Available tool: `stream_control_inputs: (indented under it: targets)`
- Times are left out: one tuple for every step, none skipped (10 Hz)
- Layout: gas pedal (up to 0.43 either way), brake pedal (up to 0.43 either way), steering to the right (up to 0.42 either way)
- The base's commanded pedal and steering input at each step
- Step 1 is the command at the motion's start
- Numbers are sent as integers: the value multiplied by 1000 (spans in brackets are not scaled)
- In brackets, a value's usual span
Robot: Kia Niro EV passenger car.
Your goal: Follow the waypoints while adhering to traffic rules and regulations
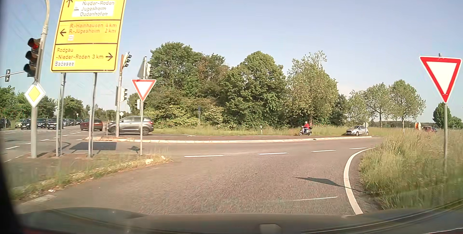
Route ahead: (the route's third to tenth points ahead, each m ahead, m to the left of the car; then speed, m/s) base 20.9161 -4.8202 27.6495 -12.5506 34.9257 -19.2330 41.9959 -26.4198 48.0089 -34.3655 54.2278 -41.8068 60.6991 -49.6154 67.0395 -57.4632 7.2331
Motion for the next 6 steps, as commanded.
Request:
stream_control_inputs:
  targets:
    - [0, 30, 108]
    - [0, 30, 110]
    - [0, 30, 115]
    - [0, 30, 121]
    - [0, 30, 124]
    - [8, 30, 125]
